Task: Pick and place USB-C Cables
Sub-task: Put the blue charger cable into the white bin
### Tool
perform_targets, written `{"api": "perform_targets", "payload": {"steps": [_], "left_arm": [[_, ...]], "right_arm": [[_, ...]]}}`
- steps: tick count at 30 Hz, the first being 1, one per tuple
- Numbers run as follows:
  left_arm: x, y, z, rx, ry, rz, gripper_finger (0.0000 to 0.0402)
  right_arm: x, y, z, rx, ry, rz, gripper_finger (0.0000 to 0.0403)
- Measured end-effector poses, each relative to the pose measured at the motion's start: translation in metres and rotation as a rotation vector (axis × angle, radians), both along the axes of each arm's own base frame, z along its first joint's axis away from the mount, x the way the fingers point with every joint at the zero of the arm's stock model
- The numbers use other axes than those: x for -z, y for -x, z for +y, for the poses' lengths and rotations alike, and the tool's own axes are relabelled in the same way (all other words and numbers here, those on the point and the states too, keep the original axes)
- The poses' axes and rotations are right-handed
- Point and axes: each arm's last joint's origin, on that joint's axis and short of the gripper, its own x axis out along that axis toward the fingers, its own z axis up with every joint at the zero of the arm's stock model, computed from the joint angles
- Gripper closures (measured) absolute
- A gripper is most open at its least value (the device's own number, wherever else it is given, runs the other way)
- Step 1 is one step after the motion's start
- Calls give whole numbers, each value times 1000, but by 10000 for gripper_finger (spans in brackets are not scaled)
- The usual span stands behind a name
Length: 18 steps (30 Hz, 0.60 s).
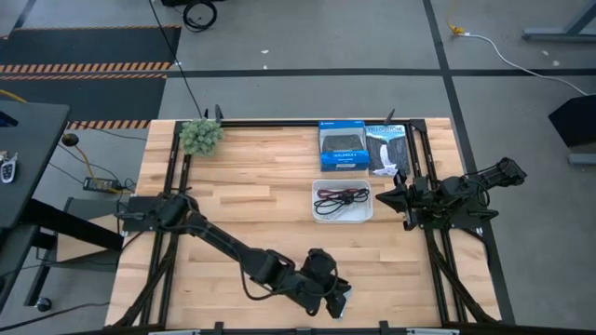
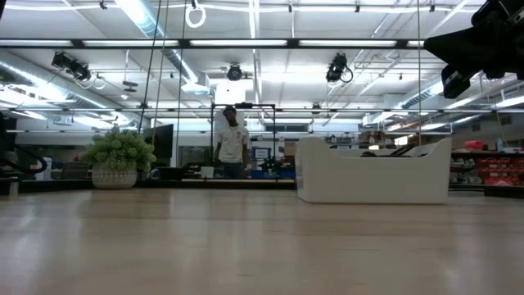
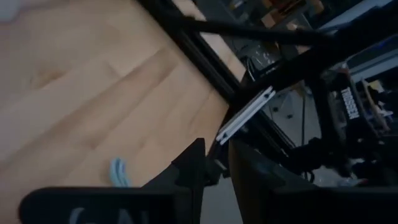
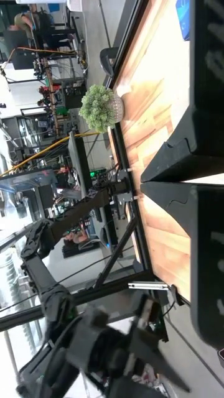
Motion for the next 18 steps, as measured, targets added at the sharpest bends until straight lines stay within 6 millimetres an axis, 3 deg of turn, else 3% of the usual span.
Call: {"api": "perform_targets", "payload": {"steps": [8,14,18], "left_arm": [[-43,4,-6,-41,-152,-75,349],[-33,4,-13,-27,-179,-50,367],[-3,-1,-25,21,-194,17,372]], "right_arm": [[0,0,0,0,0,0,389],[0,0,0,0,0,0,389],[0,0,0,0,-1,-4,389]]}}
